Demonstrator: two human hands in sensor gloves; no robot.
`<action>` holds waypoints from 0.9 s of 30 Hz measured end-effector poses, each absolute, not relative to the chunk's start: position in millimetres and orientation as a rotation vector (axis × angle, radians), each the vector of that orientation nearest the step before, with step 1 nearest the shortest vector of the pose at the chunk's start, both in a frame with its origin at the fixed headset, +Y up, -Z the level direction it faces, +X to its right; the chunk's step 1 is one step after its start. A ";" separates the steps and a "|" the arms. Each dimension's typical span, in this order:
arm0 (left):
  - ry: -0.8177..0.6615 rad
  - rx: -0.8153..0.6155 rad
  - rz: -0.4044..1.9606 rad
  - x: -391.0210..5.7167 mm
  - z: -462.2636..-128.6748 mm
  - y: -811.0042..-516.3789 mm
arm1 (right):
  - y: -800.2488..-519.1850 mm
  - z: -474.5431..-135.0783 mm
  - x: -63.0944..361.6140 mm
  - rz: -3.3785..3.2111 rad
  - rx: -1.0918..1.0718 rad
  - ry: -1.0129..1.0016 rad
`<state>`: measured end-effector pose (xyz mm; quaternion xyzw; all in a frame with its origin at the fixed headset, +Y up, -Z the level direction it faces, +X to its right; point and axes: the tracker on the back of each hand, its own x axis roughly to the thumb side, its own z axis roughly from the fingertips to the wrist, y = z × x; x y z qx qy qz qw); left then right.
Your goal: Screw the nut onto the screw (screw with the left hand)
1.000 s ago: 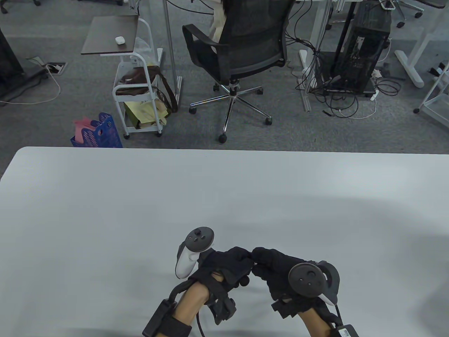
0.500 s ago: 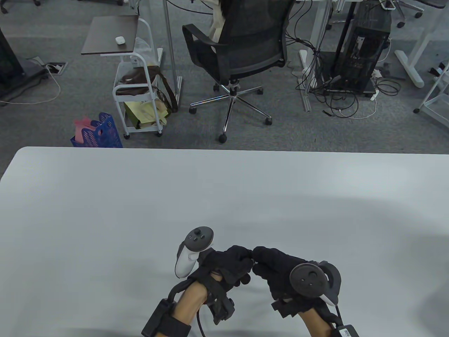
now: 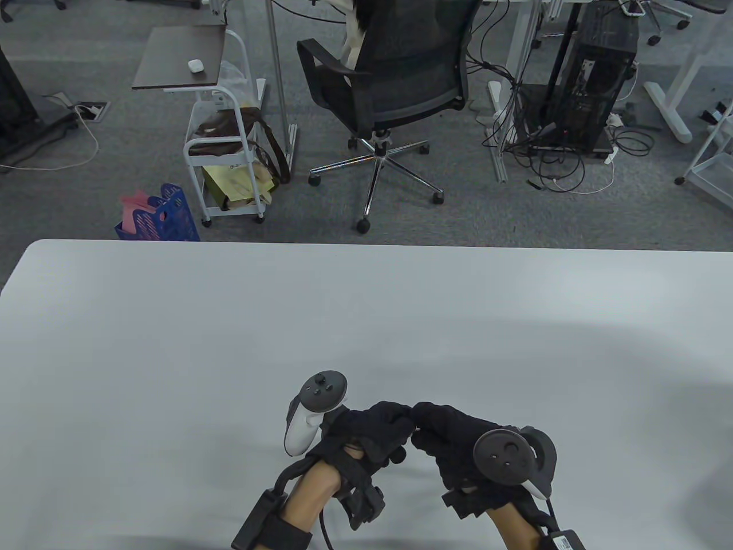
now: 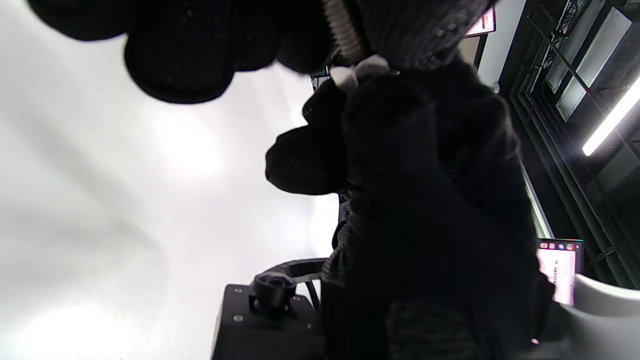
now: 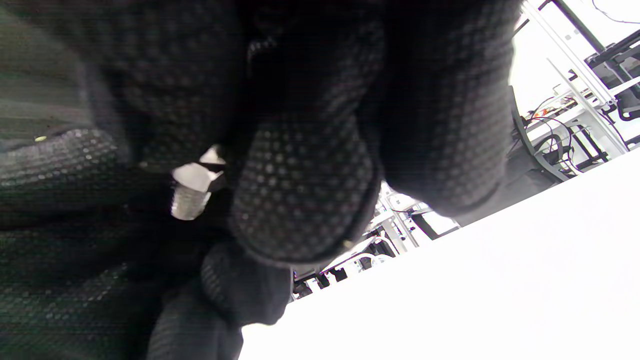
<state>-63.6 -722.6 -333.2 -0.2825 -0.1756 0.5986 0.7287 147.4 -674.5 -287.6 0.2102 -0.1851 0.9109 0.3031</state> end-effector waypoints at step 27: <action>-0.419 -0.616 1.312 -63.1 -333.9 -719.1 | -674.2 -287.8 147.3 2.402 0.552 -0.483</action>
